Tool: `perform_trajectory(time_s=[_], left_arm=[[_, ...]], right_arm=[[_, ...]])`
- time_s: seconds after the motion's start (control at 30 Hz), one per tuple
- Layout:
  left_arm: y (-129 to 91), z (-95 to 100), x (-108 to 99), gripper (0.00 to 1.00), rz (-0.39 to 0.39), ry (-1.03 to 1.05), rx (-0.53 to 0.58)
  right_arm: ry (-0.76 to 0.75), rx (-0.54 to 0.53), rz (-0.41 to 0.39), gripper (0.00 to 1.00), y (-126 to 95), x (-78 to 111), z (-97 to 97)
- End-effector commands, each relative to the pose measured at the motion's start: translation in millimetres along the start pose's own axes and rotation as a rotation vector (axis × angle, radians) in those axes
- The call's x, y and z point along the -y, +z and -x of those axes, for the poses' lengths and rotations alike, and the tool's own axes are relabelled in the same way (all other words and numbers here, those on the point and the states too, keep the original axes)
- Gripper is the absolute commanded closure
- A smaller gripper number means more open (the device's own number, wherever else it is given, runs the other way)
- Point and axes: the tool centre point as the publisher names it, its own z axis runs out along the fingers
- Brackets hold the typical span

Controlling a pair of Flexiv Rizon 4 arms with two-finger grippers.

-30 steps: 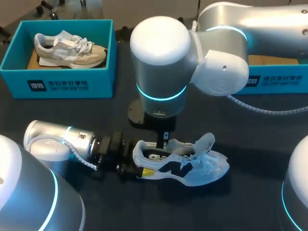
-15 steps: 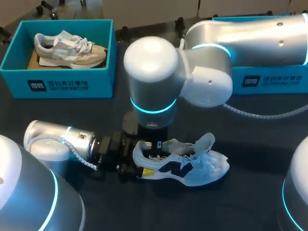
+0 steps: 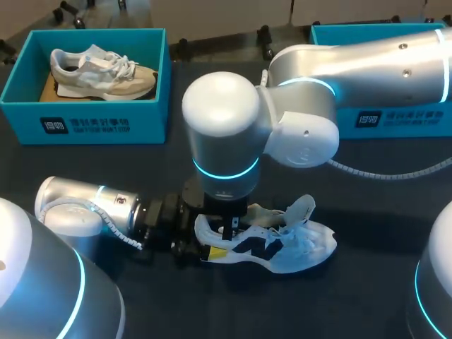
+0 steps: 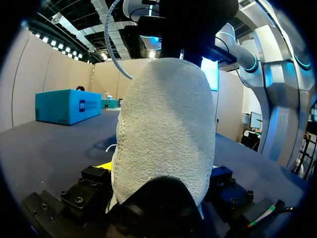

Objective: Take the shoe out of the shoebox, open the shoe tongue, remove and reinsert the insole, then place the shoe into the shoebox

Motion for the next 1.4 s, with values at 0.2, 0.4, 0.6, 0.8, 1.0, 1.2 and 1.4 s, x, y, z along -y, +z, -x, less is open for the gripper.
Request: perform_trajectory(time_s=[0.2,0.4,0.6,0.8,1.0,1.2,1.4], left_arm=[[0,2.2,-5,1.00,0.002,-0.001,0.001],[0,2.2,-5,1.00,0.002,-0.001,0.001],[0,2.2,-5,1.00,0.002,-0.001,0.001],[0,2.2,-5,1.00,0.002,-0.001,0.001],[0,2.2,-5,1.00,0.002,-0.001,0.001],[0,2.2,-5,1.00,0.002,-0.001,0.001],[0,2.2,-5,1.00,0.002,-0.001,0.001]], right_arm=[[-0.021,0.025,-0.005,1.00,9,13.4,8.2],[-0.053,0.050,0.013,1.00,25,18.9,15.4],[-0.058,0.023,0.019,1.00,39,20.4,20.7],[-0.008,0.034,0.017,1.00,46,32.4,11.8],[0.024,0.057,0.002,1.00,42,42.2,4.3],[0.048,0.074,-0.007,0.66,41,47.7,2.4],[0.059,0.075,0.003,0.42,45,51.9,5.3]])
